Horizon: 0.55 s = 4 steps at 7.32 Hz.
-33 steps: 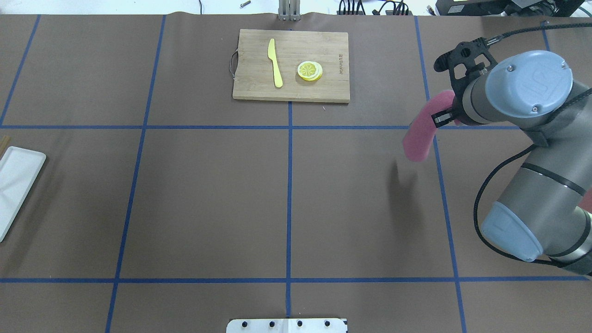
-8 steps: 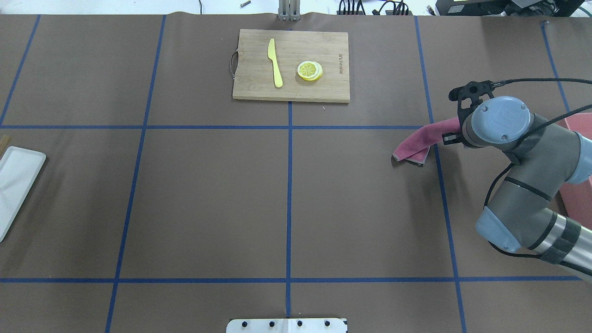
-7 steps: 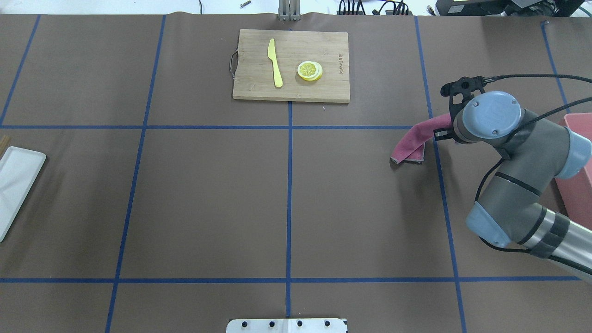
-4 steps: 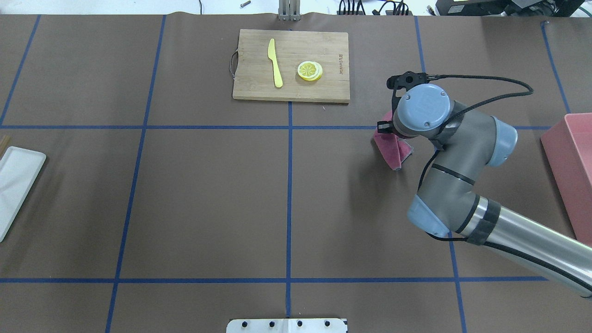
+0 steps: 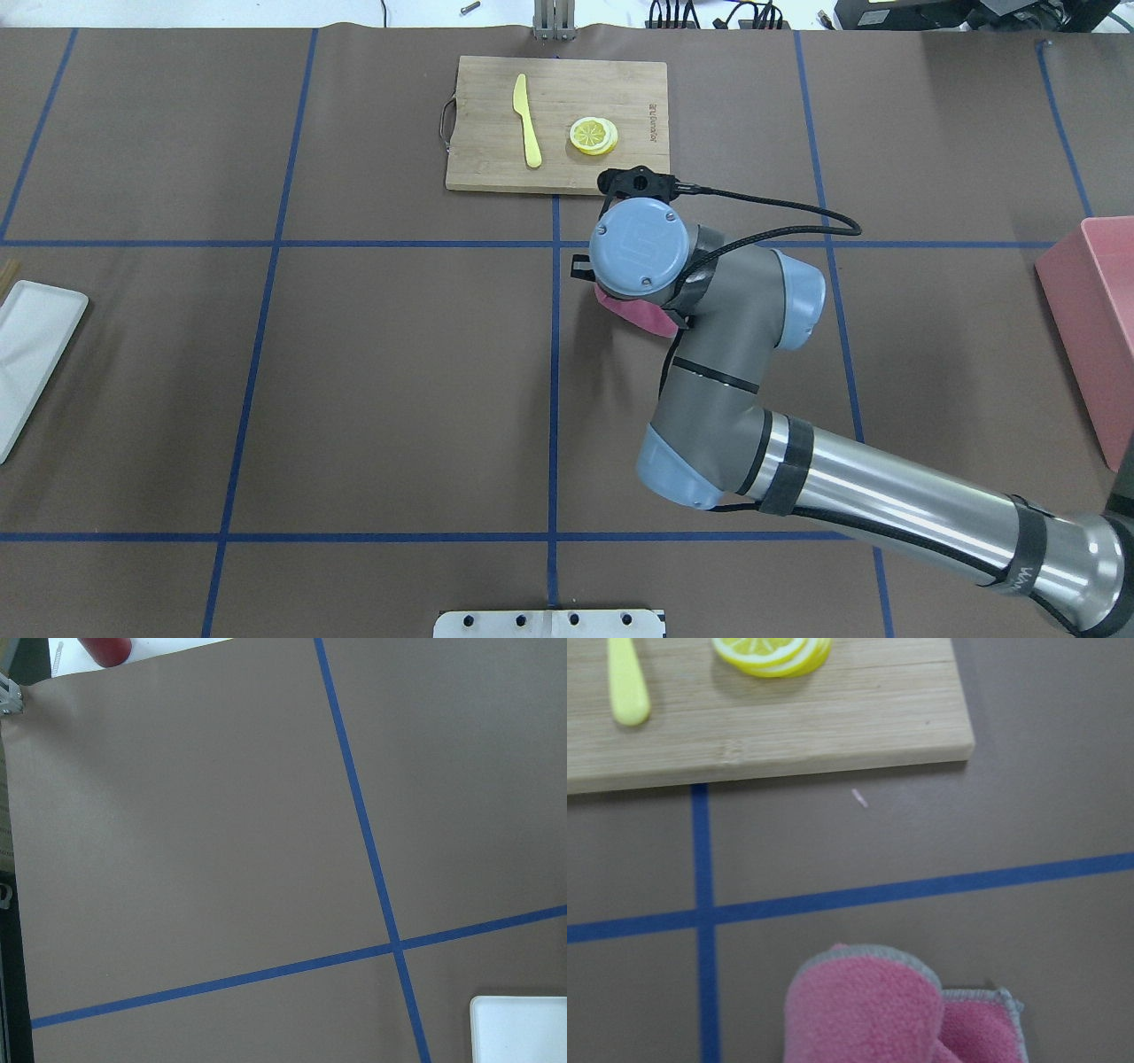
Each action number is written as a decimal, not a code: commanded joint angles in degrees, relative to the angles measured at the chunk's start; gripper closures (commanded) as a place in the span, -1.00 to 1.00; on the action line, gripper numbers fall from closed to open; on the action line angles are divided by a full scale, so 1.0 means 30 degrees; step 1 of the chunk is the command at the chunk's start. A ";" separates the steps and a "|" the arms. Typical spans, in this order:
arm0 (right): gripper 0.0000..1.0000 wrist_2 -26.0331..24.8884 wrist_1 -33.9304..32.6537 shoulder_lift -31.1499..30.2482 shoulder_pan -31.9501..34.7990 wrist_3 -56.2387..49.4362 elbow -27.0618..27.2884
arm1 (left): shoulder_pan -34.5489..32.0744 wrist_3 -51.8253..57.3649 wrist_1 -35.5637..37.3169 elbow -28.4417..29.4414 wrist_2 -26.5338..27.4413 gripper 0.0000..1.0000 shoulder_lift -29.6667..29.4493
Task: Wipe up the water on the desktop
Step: 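Drag the cloth back toward the table center with the right gripper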
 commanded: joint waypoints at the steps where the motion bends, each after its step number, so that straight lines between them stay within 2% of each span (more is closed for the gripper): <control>1: 1.00 -0.1218 -0.0051 0.2855 -0.1207 0.2264 -0.2426 | -0.0001 0.0010 0.0001 -0.0024 0.0000 -0.97 0.0042; 3: 1.00 -0.1137 -0.0690 0.3220 -0.0977 0.1896 -0.2473 | -0.0001 0.0010 -0.0028 -0.0054 0.0000 -0.97 0.0247; 4: 1.00 -0.0584 -0.2233 0.3017 -0.0453 0.1052 -0.0991 | -0.0001 0.0039 -0.0028 -0.0054 0.0000 -0.97 0.0247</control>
